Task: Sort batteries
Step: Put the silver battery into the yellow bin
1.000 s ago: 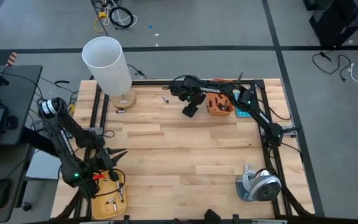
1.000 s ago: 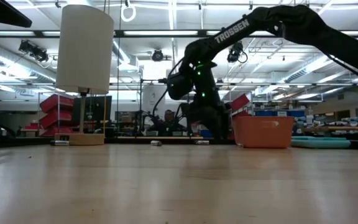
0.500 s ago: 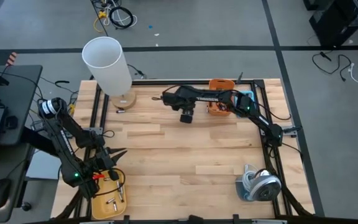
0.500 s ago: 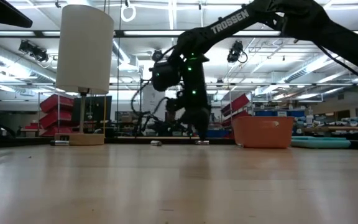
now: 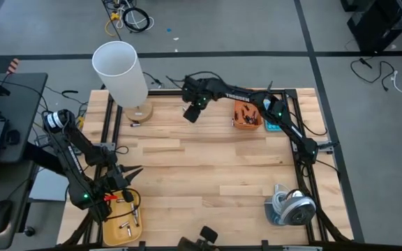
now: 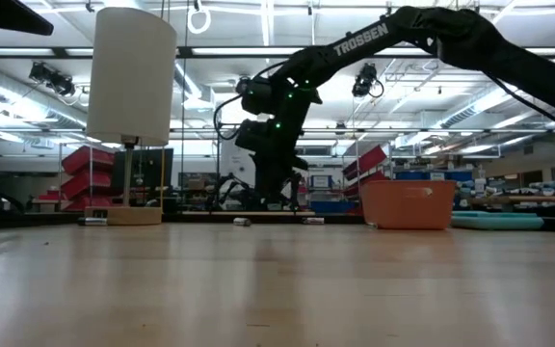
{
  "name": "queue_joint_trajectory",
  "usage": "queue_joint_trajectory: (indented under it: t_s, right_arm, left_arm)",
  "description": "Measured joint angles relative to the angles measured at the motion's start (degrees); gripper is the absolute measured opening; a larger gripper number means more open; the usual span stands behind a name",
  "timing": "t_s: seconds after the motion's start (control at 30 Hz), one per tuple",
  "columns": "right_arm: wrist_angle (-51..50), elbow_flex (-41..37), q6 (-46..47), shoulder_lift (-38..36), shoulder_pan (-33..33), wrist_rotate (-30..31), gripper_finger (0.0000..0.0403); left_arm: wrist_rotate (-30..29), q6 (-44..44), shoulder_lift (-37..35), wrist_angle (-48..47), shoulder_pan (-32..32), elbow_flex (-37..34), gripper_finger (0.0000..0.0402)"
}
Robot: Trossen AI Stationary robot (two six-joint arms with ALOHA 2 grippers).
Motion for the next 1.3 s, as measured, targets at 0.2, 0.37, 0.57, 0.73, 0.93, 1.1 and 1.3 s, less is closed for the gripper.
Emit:
queue_joint_trajectory:
  t_s: [0.2, 0.37, 0.57, 0.73, 0.93, 1.1, 1.3]
  right_arm:
    - [4.26, 0.55, 1.67, 1.71, -0.07, -1.51, 0.0125]
    - [6.68, 1.64, 3.47, 1.64, 0.31, -0.51, 0.0128]
    - [7.61, 1.57, 3.47, 1.62, -0.68, 0.12, 0.0128]
    - [9.02, 1.49, -1.55, 0.82, -1.44, -11.41, 0.0116]
    - [5.52, 1.59, -9.83, -6.99, 0.17, -10.2, 0.0069]
    - [0.29, 1.53, -15.28, -14.49, 2.03, -8.27, 0.002]
    - [-4.01, 1.54, -17.93, -21.79, 2.48, -8.19, 0.0007]
  left_arm:
    - [-2.06, 0.0, 0.0, -0.14, 0.0, 0.0, 0.0048]
    - [-4.0, -0.02, -0.02, -0.19, 1.0, 0.0, 0.0048]
    - [-4.01, -0.02, -0.02, -0.14, 4.29, 0.01, 0.0048]
    - [-3.93, -0.04, -0.02, -0.13, 7.92, 0.71, 0.0048]
    - [-3.46, 0.81, -0.02, -0.17, 13.17, 5.53, 0.0035]
    - [1.58, 6.5, -0.04, 1.07, 18.92, 9.44, 0.0005]
    - [12.02, 27.9, -0.49, 15.74, 25.82, 10.88, 0.0002]
